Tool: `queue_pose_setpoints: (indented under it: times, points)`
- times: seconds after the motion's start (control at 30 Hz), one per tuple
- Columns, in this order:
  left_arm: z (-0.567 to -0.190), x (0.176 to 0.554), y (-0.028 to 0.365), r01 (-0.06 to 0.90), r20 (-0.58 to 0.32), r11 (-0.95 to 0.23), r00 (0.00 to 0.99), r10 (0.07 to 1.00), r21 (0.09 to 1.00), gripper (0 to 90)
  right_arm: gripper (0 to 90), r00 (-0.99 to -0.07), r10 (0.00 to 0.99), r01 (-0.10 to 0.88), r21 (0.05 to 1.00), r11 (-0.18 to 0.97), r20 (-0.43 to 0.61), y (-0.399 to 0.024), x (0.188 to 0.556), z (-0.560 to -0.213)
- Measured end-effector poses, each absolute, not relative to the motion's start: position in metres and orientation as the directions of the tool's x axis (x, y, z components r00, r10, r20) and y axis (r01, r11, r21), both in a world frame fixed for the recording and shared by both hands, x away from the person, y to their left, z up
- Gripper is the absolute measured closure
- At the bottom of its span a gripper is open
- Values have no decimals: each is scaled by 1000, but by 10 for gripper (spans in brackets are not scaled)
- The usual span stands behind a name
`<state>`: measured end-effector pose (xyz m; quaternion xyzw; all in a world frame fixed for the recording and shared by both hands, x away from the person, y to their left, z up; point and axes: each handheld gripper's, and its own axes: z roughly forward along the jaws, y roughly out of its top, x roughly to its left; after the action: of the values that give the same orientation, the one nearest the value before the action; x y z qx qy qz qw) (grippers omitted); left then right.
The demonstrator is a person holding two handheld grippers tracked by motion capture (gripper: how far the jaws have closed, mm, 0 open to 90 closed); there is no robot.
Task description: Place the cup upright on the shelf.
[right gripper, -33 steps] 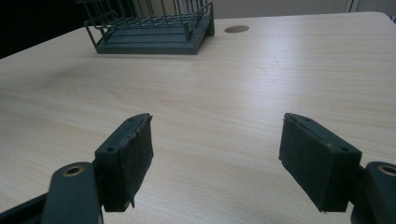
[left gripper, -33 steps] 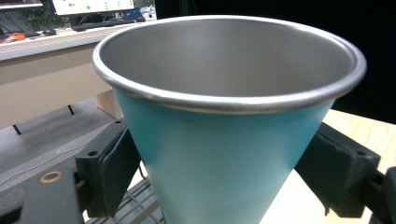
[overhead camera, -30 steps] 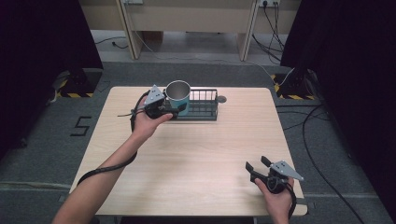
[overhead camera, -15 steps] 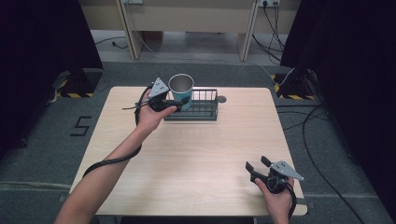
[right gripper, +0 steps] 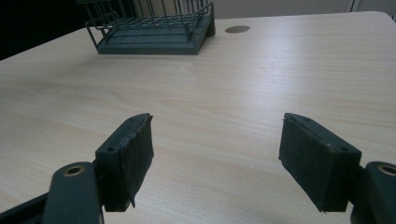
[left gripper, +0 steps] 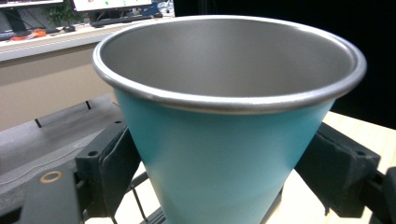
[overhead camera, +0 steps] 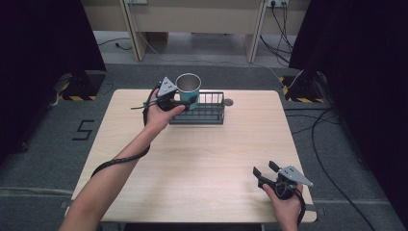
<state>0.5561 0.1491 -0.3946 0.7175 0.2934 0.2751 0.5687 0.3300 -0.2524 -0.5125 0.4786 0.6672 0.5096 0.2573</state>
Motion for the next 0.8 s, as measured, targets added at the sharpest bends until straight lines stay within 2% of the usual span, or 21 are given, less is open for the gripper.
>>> queue_pose_setpoints:
  times: [0.8]
  points:
    - [-408,585,128,180,48,-202,622,781,963,171,267,-415,899,374,927,29,140,-253,330,-513]
